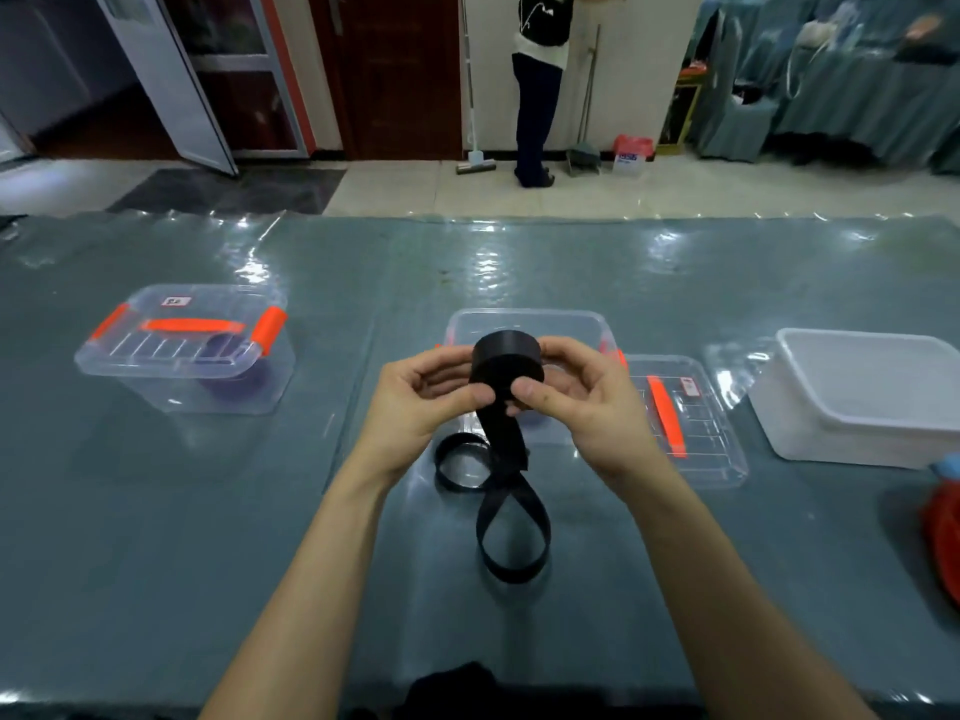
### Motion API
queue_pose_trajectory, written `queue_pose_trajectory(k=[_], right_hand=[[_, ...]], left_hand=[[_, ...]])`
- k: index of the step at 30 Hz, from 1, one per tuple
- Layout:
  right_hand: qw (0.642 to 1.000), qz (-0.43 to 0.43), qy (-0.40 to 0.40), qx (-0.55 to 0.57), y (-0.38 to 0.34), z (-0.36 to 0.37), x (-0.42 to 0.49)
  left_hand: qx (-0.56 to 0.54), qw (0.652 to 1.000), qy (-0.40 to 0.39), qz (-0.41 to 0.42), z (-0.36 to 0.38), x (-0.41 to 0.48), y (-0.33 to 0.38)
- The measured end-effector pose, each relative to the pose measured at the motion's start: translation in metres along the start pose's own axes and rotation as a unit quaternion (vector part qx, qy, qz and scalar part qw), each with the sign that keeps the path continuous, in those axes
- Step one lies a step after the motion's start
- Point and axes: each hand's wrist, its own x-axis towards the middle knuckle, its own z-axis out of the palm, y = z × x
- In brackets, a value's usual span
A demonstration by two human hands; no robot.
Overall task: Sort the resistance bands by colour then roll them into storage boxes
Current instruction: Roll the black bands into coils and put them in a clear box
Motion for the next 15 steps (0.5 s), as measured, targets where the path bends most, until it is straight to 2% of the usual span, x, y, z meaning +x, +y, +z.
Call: queue_pose_trajectory(k=[2, 3, 5, 6, 8, 11, 12, 13, 15], right_hand=[[0.999, 0.014, 0.008, 0.03, 0.009, 0.001, -0.003], [1.0, 0.029, 0.004, 0.008, 0.011, -0.003, -0.004], [0.987, 0.06, -0.024, -0.15, 0.007, -0.017, -0.007], [0.964, 0.065, -0.032, -0.256, 0.002, -0.025, -0.007], [0.908, 0.048, -0.055, -0.412, -0.006, -0.03, -0.007], [0.827, -0.017, -0.089, -0.555, -0.004, -0.021, -0.003], [0.823, -0.036, -0.081, -0.561, -0.001, -0.021, -0.003], [0.835, -0.05, -0.066, -0.544, 0.001, -0.023, -0.004], [0.885, -0.059, -0.015, -0.462, -0.001, -0.031, -0.007]], left_hand=[[-0.009, 1.0, 0.01, 0.0, 0.005, 0.001, 0.001], [0.003, 1.0, 0.005, -0.003, 0.005, 0.001, 0.003], [0.077, 0.997, -0.023, -0.004, 0.001, 0.0, 0.006], [0.143, 0.989, -0.045, 0.002, -0.001, 0.001, 0.007], [0.302, 0.947, -0.102, 0.042, -0.002, 0.005, 0.014], [0.449, 0.872, -0.169, 0.095, 0.008, 0.016, 0.03], [0.466, 0.861, -0.179, 0.099, 0.012, 0.019, 0.035], [0.459, 0.864, -0.182, 0.099, 0.014, 0.021, 0.038], [0.379, 0.906, -0.169, 0.078, 0.011, 0.023, 0.037]])
